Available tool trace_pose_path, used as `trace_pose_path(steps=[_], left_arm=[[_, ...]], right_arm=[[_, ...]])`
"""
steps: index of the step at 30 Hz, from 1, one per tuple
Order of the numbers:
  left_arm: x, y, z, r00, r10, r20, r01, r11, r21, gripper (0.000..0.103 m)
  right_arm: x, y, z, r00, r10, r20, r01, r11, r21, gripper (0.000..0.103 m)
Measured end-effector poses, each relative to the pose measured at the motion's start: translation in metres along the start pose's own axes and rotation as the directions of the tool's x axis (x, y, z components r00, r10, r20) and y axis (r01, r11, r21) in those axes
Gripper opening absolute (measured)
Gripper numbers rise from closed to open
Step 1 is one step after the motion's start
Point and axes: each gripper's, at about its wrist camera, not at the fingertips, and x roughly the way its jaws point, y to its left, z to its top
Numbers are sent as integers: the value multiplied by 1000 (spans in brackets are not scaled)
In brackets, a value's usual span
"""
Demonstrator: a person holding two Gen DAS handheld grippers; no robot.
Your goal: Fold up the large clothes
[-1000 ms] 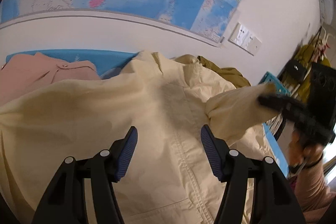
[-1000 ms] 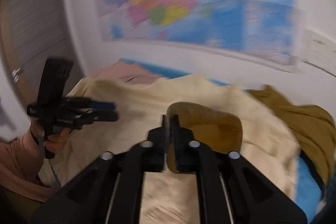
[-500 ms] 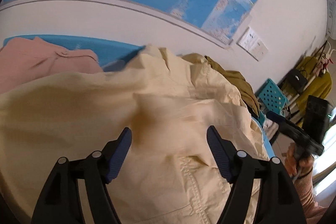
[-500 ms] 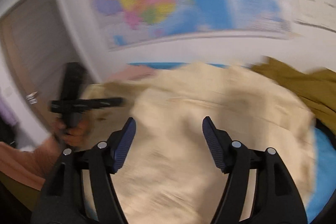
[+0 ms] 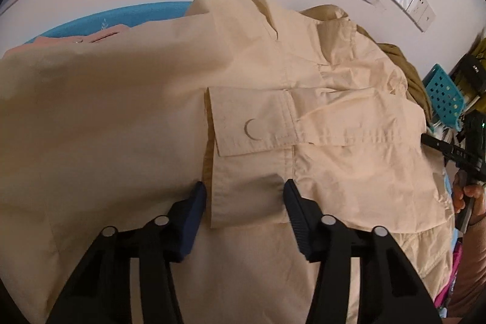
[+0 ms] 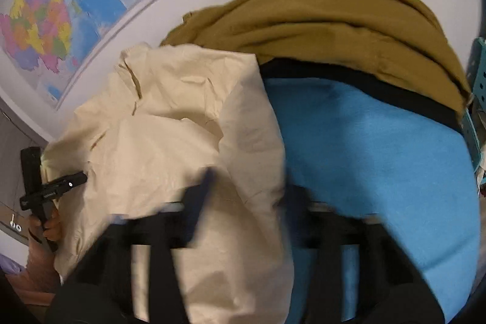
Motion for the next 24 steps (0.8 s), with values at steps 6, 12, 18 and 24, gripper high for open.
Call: trace_pose_path(steps=[6,12,18,24], left_arm=[[1,3,-1,999,-26,-19,26,999,-20,27],[5,-10,-3,999,-33,-20,33,999,0,35],[-60,-6,-17,994,10,107,-16,998,61,43],[-155,13,-40,934,159,321,-193,978,75,54]], right_arm=[[-39,0,25,990,-42,131,48,998,-40,6],[-19,-9,29,979,-189,82,191,981,-18,10],[-47,26,17,935,-290,202,302,953,-29,51],[-56,130,-5,978,-20,209,87,945,-315,54]])
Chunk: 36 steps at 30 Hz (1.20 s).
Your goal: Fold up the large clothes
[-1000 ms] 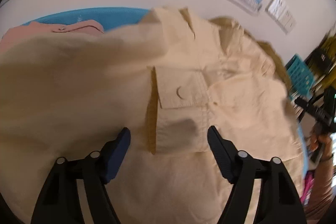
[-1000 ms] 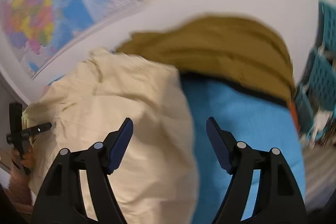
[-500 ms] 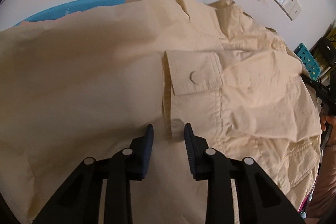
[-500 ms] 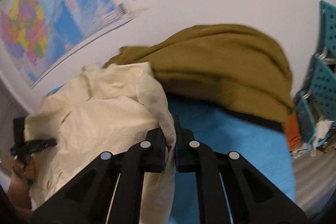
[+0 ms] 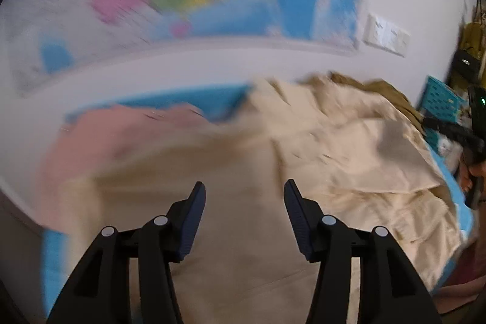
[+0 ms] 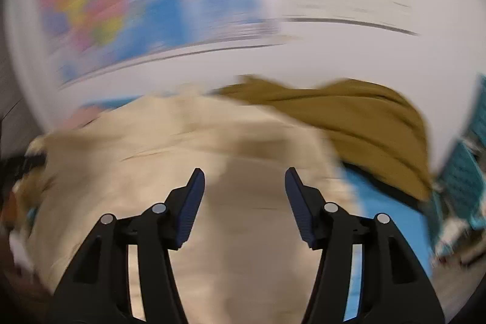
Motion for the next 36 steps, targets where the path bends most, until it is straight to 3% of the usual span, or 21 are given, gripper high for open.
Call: trace_pose_path(steps=[2,4,8,11,14,15,16,17,18,21,22,24,25,26,28,29,31,32,36], left_arm=[[-23,21,-1,995,95,41,-95,995,-11,57],[-38,41,-3,984,168,54,-166,985,-34,59],[-42,81,-13,964,266,-6,-266,963,-44,62],[-29,99,-24,968,236,-84,-242,969,-60,62],[-20,105,-30,972,202,-120,-211,975,-64,53],[-19,106,-30,974,189,-123,-198,978,-67,42],[-18,106,-29,979,163,-125,-173,982,-74,31],[-19,106,-30,983,139,-122,-149,986,-78,28],[-19,103,-29,985,127,-117,-137,988,-77,23],[-20,94,-25,986,122,-112,-129,990,-62,18],[-20,92,-24,986,117,-115,-125,990,-60,17],[-19,88,-21,988,109,-113,-116,992,-54,17],[-18,87,-20,988,103,-115,-110,993,-53,17],[-18,87,-19,988,97,-118,-104,993,-56,17],[-17,86,-18,988,88,-125,-96,993,-62,17],[-16,86,-18,989,80,-127,-89,994,-67,17],[-14,86,-16,989,63,-134,-74,994,-77,17],[-15,85,-15,990,59,-132,-70,994,-82,17],[-34,86,2,997,-21,-79,10,991,-131,18]], right_arm=[[17,27,-4,996,80,-45,-82,996,-40,54],[41,55,-13,989,105,-107,-116,988,-103,54],[89,80,-35,955,152,-257,-177,981,-79,53],[97,85,-41,951,93,-294,-118,991,-69,50],[75,111,-35,951,199,-236,-223,972,-80,52],[67,123,-34,944,245,-223,-272,957,-101,57],[58,144,-34,926,310,-214,-342,931,-131,58],[54,160,-35,908,361,-211,-395,906,-149,60],[52,182,-38,874,432,-225,-471,867,-165,63],[54,250,-49,729,619,-294,-676,718,-163,65],[59,274,-54,661,676,-326,-741,657,-139,65],[69,313,-63,562,746,-358,-817,568,-100,68],[72,334,-69,522,761,-384,-842,532,-89,68],[77,356,-77,500,765,-406,-855,510,-93,69],[87,383,-88,493,745,-450,-855,509,-95,69],[94,393,-94,487,736,-470,-854,515,-78,63],[103,404,-98,447,745,-495,-865,500,-30,33],[102,406,-96,436,754,-492,-872,488,-25,11],[65,380,-66,417,797,-436,-897,438,-58,5]])
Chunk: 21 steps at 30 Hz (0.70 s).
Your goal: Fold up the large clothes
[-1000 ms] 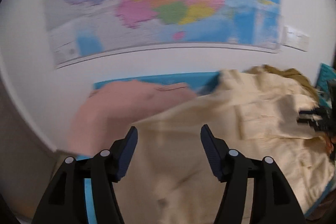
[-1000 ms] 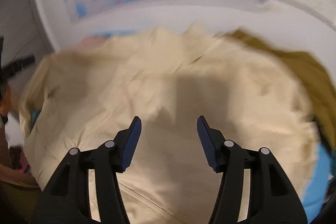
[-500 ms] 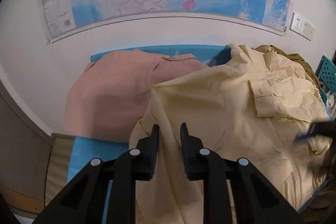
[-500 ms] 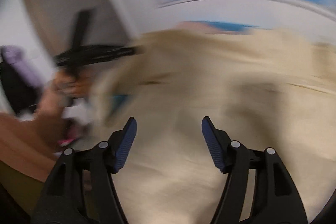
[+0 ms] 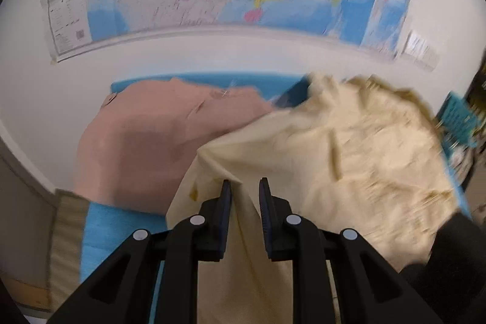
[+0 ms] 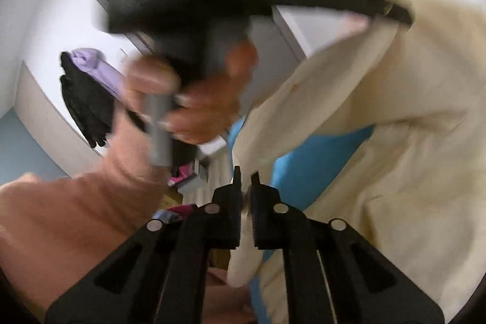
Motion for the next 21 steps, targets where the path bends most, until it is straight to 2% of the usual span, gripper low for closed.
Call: trace_pose_path(steps=[2,4,6,7,8,9,11,12,13,14,15,16,18,19,21], left_arm=[[-23,-3,13,993,-93,76,95,995,-21,21],[-48,-11,24,977,-136,166,138,990,-1,35],[-64,-20,32,957,-177,229,177,984,20,37],[-69,-26,35,946,-200,255,196,980,41,39],[-68,-31,37,944,-201,261,194,980,54,39],[-65,-36,37,945,-192,263,180,981,69,40],[-44,-46,36,961,-155,229,138,986,89,40],[-32,-50,35,969,-144,203,127,987,93,40],[-12,-54,33,978,-123,165,109,989,96,41],[2,-56,29,985,-107,134,94,991,100,42],[21,-57,25,991,-100,91,92,991,95,45],[35,-54,20,993,-106,56,101,991,86,45],[66,-55,6,994,-111,-24,112,991,76,46],[76,-55,-2,993,-105,-48,109,991,77,46],[91,-55,-13,995,-74,-73,80,993,83,46]], right_arm=[[-50,7,9,998,-14,64,15,1000,-18,4],[-106,17,12,990,-63,124,68,997,-36,4],[-153,25,10,976,-154,155,164,985,-56,4],[-180,28,7,960,-233,158,245,967,-64,4],[-206,27,1,939,-305,158,318,946,-63,4],[-230,24,-4,905,-399,145,409,911,-46,4],[-264,16,-14,846,-521,115,527,850,-25,4],[-279,13,-23,811,-579,92,582,813,-16,4],[-296,5,-38,752,-657,51,658,753,-7,4],[-300,0,-49,724,-690,20,690,724,11,4],[-308,-9,-60,706,-708,-17,708,705,39,5],[-313,-28,-79,670,-737,-93,742,667,62,6],[-316,-67,-109,657,-723,-214,753,645,131,14],[-320,-86,-122,639,-722,-266,767,626,143,18],[-316,-103,-132,620,-713,-328,780,607,152,36]])
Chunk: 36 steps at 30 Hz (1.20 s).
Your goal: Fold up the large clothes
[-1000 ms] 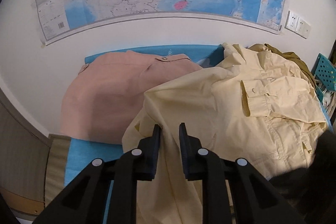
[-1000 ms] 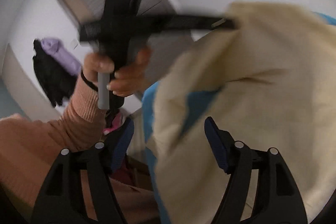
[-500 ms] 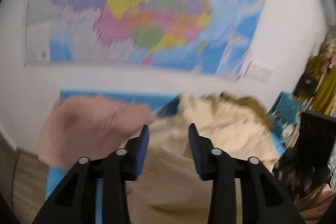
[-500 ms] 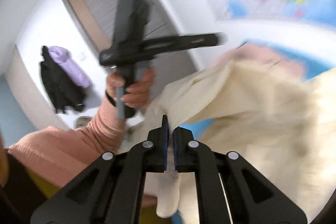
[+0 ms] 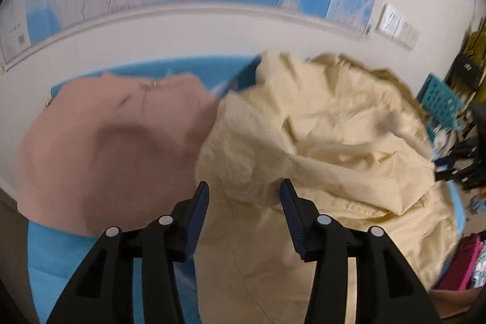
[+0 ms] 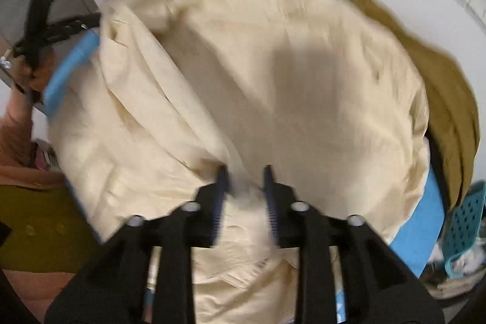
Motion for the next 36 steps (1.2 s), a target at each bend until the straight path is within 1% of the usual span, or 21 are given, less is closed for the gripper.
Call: trace_pose_path(steps=[1,3,4,6,8,10,12,13,17,19,20,21,22,23,24,27,30,31,33,34,36], left_arm=[[3,0,-3,1000,2,-7,-2,1000,0,46],[7,2,-9,1000,-9,-8,9,1000,-4,46],[5,1,-12,1000,-13,-4,13,1000,1,48],[4,0,-15,1000,-6,7,6,1000,16,49],[4,-3,-15,1000,-15,12,14,1000,14,50],[2,-4,-17,1000,-23,14,23,1000,9,50],[3,-4,-17,1000,-25,13,25,1000,3,50],[3,-3,-18,1000,-28,14,28,1000,-2,50],[4,0,-20,999,-34,18,35,999,-15,51],[4,4,-20,999,-44,18,44,999,-24,51],[5,5,-21,999,-45,18,46,999,-27,51],[5,6,-21,999,-46,17,47,999,-28,51],[7,7,-21,999,-51,16,51,998,-29,51],[7,9,-22,998,-59,16,59,998,-31,51],[7,10,-22,998,-64,16,65,997,-32,51],[4,10,-24,996,-89,22,90,996,-22,51],[5,10,-24,995,-102,23,102,995,-13,52],[8,10,-23,993,-114,10,115,993,-16,53],[21,4,-24,995,-89,-34,89,996,3,54],[25,0,-27,996,-66,-54,67,998,19,54],[32,-5,-28,997,-21,-77,25,999,42,54]], right_arm=[[-3,-4,3,1000,-7,25,6,1000,11,40],[-21,-7,19,992,37,123,-39,999,16,63],[-42,-7,29,968,110,224,-113,994,-1,66],[-60,-5,43,929,189,318,-189,981,-31,66],[-56,2,76,870,314,380,-315,947,-61,66],[-29,16,113,836,414,359,-421,905,-63,65],[6,32,146,848,433,306,-444,895,-34,65],[33,38,160,850,459,257,-473,881,-8,65],[107,53,201,849,512,133,-526,842,117,64],[140,57,212,852,517,84,-523,834,177,60],[151,55,214,843,532,73,-535,821,200,51],[156,57,213,821,566,71,-567,796,212,33],[158,57,216,809,582,82,-585,784,208,27],[152,56,219,806,584,101,-592,785,182,13],[146,57,223,801,586,122,-598,787,153,8],[90,67,245,819,528,224,-542,841,0,6],[66,82,262,854,453,255,-442,891,-103,6],[65,89,262,868,426,254,-405,905,-133,6],[75,103,265,913,331,238,-287,937,-201,7],[90,105,268,932,298,205,-260,946,-192,7],[111,98,269,951,264,162,-244,961,-132,14]])
